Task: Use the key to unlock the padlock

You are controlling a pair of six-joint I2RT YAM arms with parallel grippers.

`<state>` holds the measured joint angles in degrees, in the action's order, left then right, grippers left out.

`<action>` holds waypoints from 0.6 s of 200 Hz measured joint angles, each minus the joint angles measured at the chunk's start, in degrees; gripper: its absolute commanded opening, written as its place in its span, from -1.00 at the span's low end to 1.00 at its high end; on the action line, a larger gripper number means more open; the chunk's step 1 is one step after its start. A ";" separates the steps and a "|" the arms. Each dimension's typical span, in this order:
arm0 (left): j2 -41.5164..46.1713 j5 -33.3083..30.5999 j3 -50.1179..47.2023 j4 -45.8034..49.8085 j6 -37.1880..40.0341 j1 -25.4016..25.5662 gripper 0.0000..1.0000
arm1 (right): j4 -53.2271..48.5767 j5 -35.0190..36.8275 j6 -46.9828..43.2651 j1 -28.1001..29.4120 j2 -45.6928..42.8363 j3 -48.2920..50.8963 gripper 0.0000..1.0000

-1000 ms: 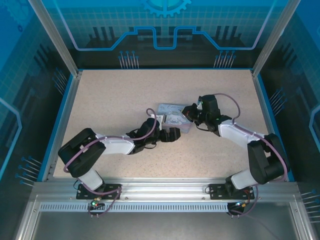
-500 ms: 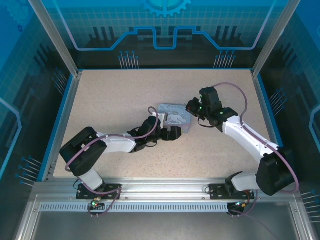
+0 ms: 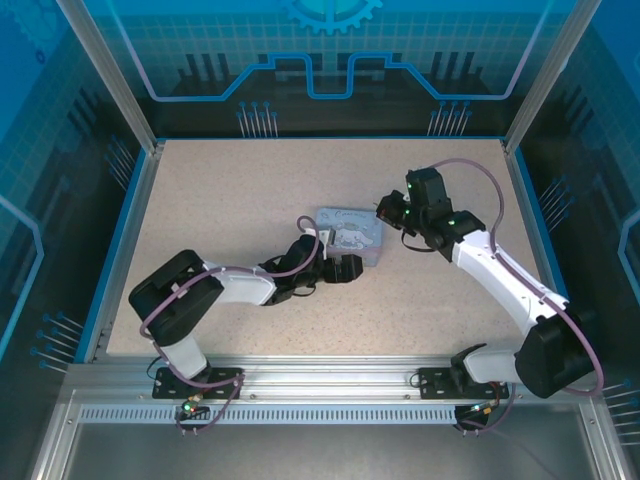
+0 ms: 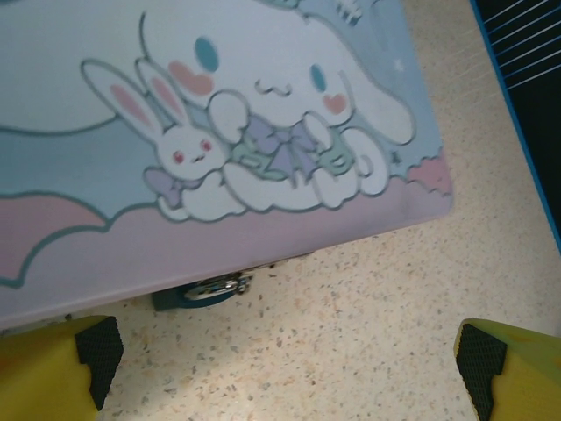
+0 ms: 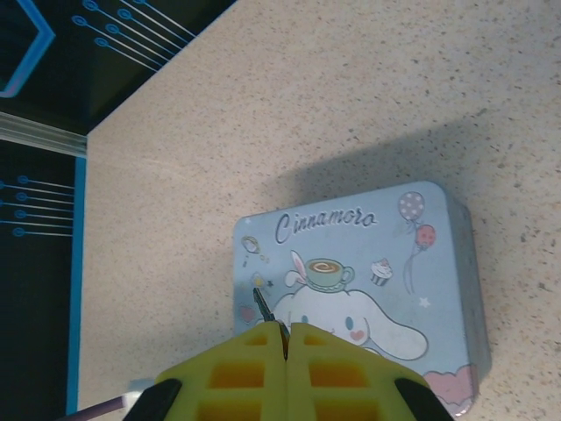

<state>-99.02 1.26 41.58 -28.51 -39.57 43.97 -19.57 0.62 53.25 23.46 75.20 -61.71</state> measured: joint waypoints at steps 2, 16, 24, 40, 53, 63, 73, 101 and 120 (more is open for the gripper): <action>-0.22 0.00 0.04 0.02 0.00 0.00 0.97 | 0.07 -0.15 0.00 -0.07 0.00 -0.11 -1.00; -1.40 0.00 0.48 0.70 0.02 0.00 0.97 | 0.20 -1.09 0.00 -0.42 0.00 -0.57 -1.00; -1.75 0.00 0.79 1.36 0.02 0.00 0.97 | 0.37 -1.57 0.00 -0.68 0.00 -0.74 -1.00; -1.81 0.00 1.40 1.92 0.02 0.02 0.98 | 0.35 -2.60 -0.02 -1.20 0.00 -1.09 -1.00; -1.81 0.00 2.10 2.51 0.02 0.02 0.97 | 0.35 -3.30 -0.07 -1.70 0.02 -1.55 -1.00; -1.81 0.00 2.51 2.80 0.02 0.02 0.97 | 0.61 -3.96 -0.22 -2.19 0.02 -1.81 -1.00; -1.92 0.00 3.06 3.10 0.02 0.02 0.98 | 0.85 -4.57 -0.20 -2.67 0.02 -1.97 -1.00; -2.99 0.02 4.92 3.67 0.02 0.02 0.98 | 1.60 -6.49 -0.17 -4.42 0.04 -2.01 -1.00; -3.65 0.02 5.62 3.85 0.02 0.11 0.98 | 2.54 -7.58 -0.15 -5.22 0.13 -2.01 -1.00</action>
<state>-102.67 1.28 47.20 -24.67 -39.55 44.07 -17.04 -6.96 53.10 18.24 75.33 -63.72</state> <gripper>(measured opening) 0.988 0.049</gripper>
